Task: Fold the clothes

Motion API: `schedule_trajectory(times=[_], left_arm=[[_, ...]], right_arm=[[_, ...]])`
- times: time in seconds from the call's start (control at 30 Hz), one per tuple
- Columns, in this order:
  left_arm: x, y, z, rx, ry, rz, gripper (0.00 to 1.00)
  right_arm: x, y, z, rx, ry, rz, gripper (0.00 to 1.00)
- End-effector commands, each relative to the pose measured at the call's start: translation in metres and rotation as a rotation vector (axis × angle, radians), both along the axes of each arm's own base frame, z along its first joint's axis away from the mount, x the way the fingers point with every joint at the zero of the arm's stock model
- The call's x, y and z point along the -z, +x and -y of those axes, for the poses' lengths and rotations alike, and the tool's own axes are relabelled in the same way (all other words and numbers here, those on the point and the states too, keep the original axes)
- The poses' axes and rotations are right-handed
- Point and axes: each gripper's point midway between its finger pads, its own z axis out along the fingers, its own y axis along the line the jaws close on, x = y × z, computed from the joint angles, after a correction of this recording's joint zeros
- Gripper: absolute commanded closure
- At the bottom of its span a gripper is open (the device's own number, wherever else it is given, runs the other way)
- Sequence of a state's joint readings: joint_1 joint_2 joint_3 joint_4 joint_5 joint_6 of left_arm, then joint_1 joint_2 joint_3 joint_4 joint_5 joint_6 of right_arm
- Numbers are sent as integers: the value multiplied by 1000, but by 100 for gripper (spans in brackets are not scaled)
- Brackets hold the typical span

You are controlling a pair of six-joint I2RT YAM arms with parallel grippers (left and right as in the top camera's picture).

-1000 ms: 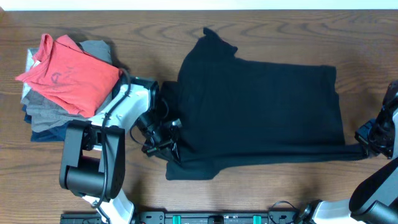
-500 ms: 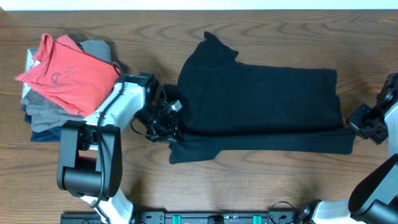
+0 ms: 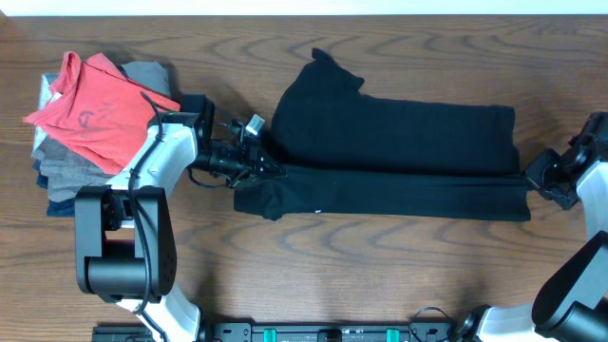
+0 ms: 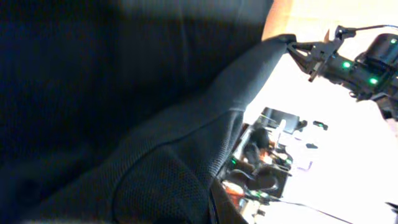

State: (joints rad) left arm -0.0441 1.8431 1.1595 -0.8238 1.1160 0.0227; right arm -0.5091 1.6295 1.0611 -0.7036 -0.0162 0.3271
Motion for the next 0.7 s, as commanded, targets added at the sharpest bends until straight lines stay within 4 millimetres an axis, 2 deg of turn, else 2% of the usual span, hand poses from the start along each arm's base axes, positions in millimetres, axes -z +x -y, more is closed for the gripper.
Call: schedule_trajectory(times=[0.0,0.03,0.07,0.17,0.4,0.57,0.6,0.63,0.67], left_arm=[[10,14,-12,-20,120,64,94],[16,18,-16,-27,166,77,93],[22,22,-20,-30,214,97,89],[34,31,-29,-31,314,145,86],[40,46,-34,-51,388,211,85],[35,38,-27,-73,337,135,85],[32,35,-23,-67,305,124,83],[28,33,-19,-62,270,114,75],[24,31,-15,-58,238,106,71]], right_arm=[[2,0,-3,-20,-7,3,99],[3,0,-3,-20,-8,6,99],[4,0,-3,-21,-9,9,99],[4,2,-2,-22,-12,17,99],[2,7,0,-22,-22,38,99],[2,8,1,-22,-25,43,99],[2,8,1,-22,-25,43,99],[2,8,1,-22,-25,43,99],[2,8,1,-22,-25,43,99]])
